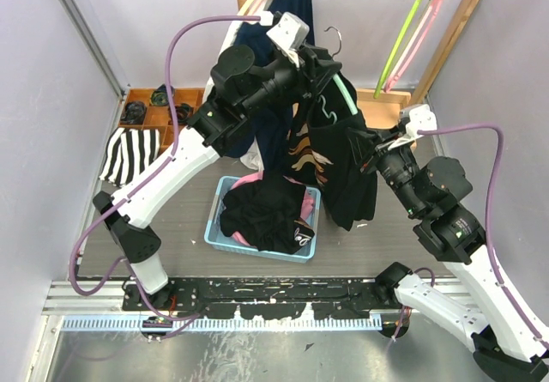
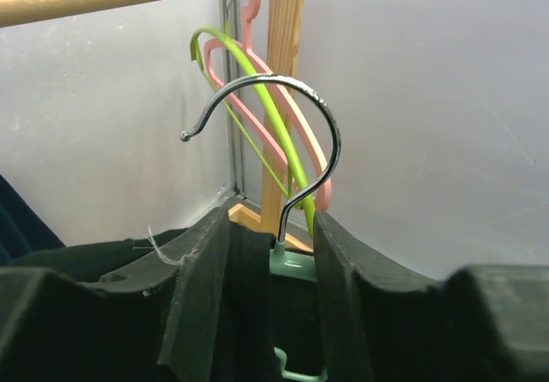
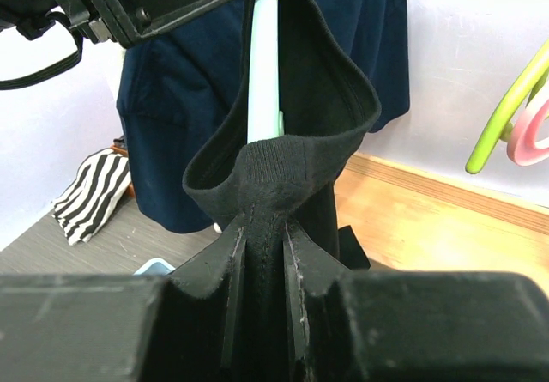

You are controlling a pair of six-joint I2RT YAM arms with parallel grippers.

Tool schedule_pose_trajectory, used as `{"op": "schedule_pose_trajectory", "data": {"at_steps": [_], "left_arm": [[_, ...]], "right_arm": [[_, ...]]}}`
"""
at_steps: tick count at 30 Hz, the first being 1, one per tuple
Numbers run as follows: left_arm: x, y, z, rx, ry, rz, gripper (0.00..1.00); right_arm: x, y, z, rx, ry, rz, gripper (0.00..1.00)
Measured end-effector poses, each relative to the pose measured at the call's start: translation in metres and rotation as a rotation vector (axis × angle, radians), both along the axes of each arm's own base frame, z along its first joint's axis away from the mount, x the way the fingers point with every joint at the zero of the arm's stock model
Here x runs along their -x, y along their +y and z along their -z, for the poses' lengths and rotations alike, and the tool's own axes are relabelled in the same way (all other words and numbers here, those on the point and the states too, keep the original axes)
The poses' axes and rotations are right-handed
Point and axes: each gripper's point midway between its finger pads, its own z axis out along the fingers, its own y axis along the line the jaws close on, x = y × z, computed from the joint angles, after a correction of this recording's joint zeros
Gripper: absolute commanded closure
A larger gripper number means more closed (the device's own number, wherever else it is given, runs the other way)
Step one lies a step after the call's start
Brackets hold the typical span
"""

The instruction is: Remove the t-shirt from the hanger

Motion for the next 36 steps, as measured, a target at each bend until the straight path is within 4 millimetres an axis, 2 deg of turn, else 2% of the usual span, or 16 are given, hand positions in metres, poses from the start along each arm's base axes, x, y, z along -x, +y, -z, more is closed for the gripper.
{"op": "schedule_pose_trajectory", "data": {"at_steps": [2, 7, 13, 16, 17, 18, 21, 23, 27, 31, 36], "left_arm": [[0.001, 0.000, -0.003, 0.005, -0.008, 0.001, 0.62], [0.001, 0.000, -0.005, 0.012, -0.014, 0.006, 0.75], [-0.001, -0.005, -0.003, 0.009, -0.011, 0.013, 1.00], [-0.001, -0.007, -0.002, 0.004, -0.013, 0.018, 1.00], [-0.002, -0.007, -0.001, 0.003, -0.013, 0.018, 1.00], [-0.002, -0.007, -0.001, 0.002, -0.012, 0.019, 1.00], [-0.002, -0.007, -0.001, -0.002, -0.007, 0.017, 1.00], [-0.003, -0.006, 0.001, -0.008, 0.002, 0.009, 1.00], [-0.006, -0.003, 0.010, -0.032, 0.032, -0.015, 1.00], [-0.009, 0.000, 0.012, -0.044, 0.049, -0.040, 1.00], [-0.009, 0.005, 0.003, -0.034, 0.044, -0.058, 1.00]], "right_arm": [[0.001, 0.000, 0.000, -0.003, 0.001, -0.004, 0.99], [0.001, 0.002, 0.002, -0.004, 0.005, -0.013, 0.99], [0.001, 0.003, 0.002, -0.006, 0.006, -0.017, 0.99], [0.001, 0.002, 0.002, -0.007, 0.008, -0.011, 0.99], [0.001, 0.002, 0.002, -0.006, 0.009, -0.010, 0.96], [0.001, 0.002, 0.002, -0.006, 0.010, -0.010, 0.88], [0.001, 0.001, 0.003, -0.005, 0.013, -0.009, 0.53], [0.002, 0.001, 0.001, -0.010, 0.008, -0.012, 0.39], [0.006, -0.001, -0.004, -0.017, -0.011, -0.014, 0.30], [0.013, -0.006, -0.009, -0.029, -0.029, -0.013, 0.29], [0.024, -0.017, -0.014, -0.044, -0.048, -0.002, 0.29]]}}
